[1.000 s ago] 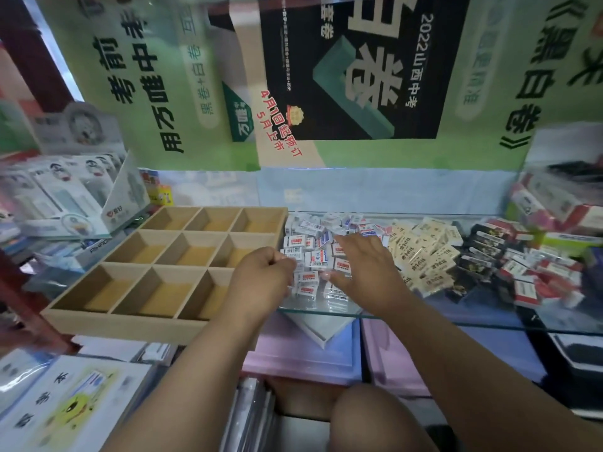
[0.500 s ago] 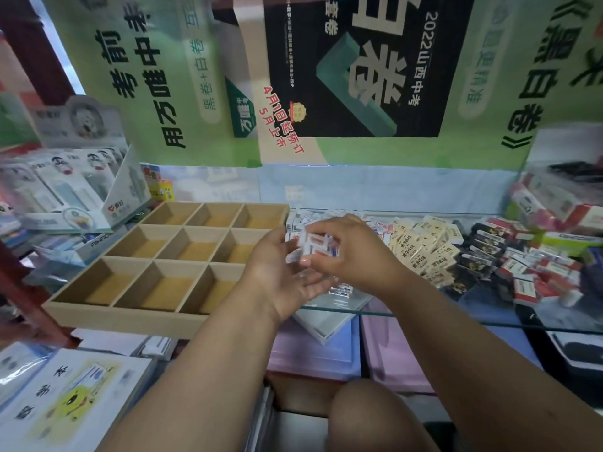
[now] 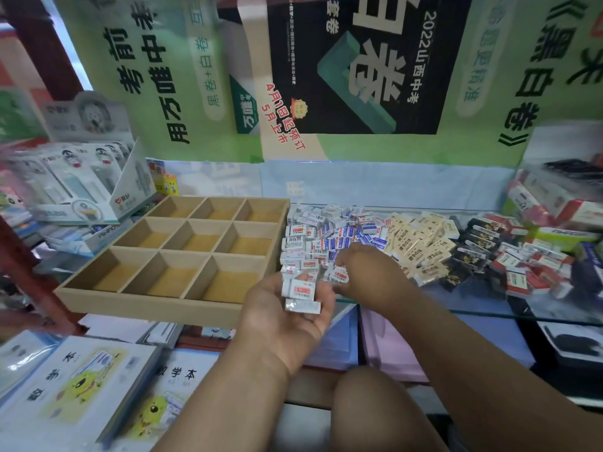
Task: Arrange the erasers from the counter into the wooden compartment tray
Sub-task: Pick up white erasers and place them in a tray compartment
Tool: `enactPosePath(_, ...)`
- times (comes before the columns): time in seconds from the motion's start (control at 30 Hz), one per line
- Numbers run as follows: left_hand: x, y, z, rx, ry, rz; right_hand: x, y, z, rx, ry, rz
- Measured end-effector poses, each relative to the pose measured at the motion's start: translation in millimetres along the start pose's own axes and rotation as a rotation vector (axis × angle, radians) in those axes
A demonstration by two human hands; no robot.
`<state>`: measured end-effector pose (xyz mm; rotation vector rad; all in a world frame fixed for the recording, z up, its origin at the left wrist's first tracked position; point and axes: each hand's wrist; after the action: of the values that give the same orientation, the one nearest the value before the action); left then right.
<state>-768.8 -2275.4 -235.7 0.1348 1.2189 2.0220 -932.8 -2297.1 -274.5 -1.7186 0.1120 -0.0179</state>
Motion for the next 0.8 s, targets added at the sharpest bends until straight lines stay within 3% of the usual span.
enactPosePath(0.53,19,-49,-27,-0.073,-0.043,0.175,11,-14,-4,0.133,-0.085,0.073)
enactPosePath(0.7,21,-45,-32,-0.067,-0.069,0.177,12,-29,7,0.106,-0.075,-0.167)
enactPosePath(0.8,23,-42,-34,-0.019,-0.084,0.211,21,-42,16,0.157,-0.206,-0.325)
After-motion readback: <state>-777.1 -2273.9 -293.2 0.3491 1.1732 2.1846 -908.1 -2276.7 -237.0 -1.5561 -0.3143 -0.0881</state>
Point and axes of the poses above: each hand's wrist, its own z-axis away from the middle knuckle, its own y-axis out of the palm, x = y × z, and after that the axes turned 10 degrees about z, right-handed
